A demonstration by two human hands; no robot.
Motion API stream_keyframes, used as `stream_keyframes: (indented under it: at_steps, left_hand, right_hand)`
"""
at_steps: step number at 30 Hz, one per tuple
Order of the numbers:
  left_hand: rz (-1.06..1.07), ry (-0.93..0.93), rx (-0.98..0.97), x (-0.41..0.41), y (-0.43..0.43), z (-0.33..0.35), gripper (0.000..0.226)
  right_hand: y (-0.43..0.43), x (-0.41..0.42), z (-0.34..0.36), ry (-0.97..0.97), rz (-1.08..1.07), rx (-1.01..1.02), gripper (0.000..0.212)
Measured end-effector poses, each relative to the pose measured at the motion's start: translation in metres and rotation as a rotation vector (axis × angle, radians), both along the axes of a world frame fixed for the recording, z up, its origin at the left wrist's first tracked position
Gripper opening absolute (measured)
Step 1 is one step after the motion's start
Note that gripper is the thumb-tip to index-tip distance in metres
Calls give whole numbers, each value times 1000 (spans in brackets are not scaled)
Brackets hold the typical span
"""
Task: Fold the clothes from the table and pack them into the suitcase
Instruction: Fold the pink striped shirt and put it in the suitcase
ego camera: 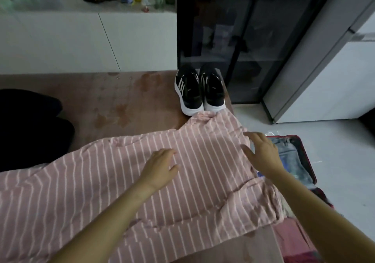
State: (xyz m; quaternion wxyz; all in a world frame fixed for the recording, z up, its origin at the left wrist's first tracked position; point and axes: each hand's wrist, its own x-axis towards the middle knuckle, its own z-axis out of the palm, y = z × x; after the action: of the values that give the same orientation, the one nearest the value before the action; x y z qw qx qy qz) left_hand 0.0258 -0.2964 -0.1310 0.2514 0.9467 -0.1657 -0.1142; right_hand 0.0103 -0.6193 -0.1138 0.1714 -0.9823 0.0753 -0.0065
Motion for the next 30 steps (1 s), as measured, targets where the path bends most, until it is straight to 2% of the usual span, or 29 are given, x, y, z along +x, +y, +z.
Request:
stream_keyframes:
  at_steps: [3, 9, 12, 14, 15, 16, 17, 19, 20, 21, 24, 25, 27, 29, 30]
  left_hand:
    - [60, 27, 13, 48, -23, 5, 49]
    - [194, 118, -126, 125, -67, -5, 43]
    - [251, 79, -50, 144, -84, -23, 34]
    - [297, 76, 28, 151, -89, -24, 23]
    - [300, 87, 5, 152, -91, -21, 19]
    - [300, 79, -62, 150, -91, -17, 14]
    - [289, 23, -153, 144, -90, -10, 8]
    - [168, -173, -310, 122, -82, 1, 1]
    - [60, -261, -336, 106, -75, 3, 1]
    - [-66, -316, -303, 88, -67, 3, 3]
    - [-474, -423, 29, 41, -42, -12, 18]
    - [-560, -410, 106, 31, -37, -19, 20]
    - [-560, -320, 70, 25, -34, -25, 20]
    - [-414, -273, -61, 33, -38, -20, 24]
    - [-330, -280, -93, 39, -42, -16, 25]
  right_hand:
    - [-15, 46, -2, 128, -96, 91, 44]
    - [-5, 114, -16, 235, -154, 287, 53]
    - [-1, 132, -27, 261, -176, 258, 42]
    - [-2, 138, -26, 285, -157, 296, 13]
    - [-4, 139, -25, 274, -129, 336, 13]
    - [-7, 138, -24, 230, -106, 382, 24]
    - [-10, 136, -22, 157, -92, 435, 26]
    - [-19, 122, -17, 34, -84, 563, 19]
    - [-22, 111, -13, -1, -48, 605, 23]
    - [-26, 97, -12, -11, 27, 578, 29]
    - [-40, 61, -27, 3, 303, 308, 47]
    - [-44, 52, -27, 30, 338, 289, 48]
    - [-46, 43, -14, 57, 231, 436, 45]
    - [-47, 44, -8, 28, 73, 588, 50]
    - [-45, 48, -7, -7, 48, 531, 47]
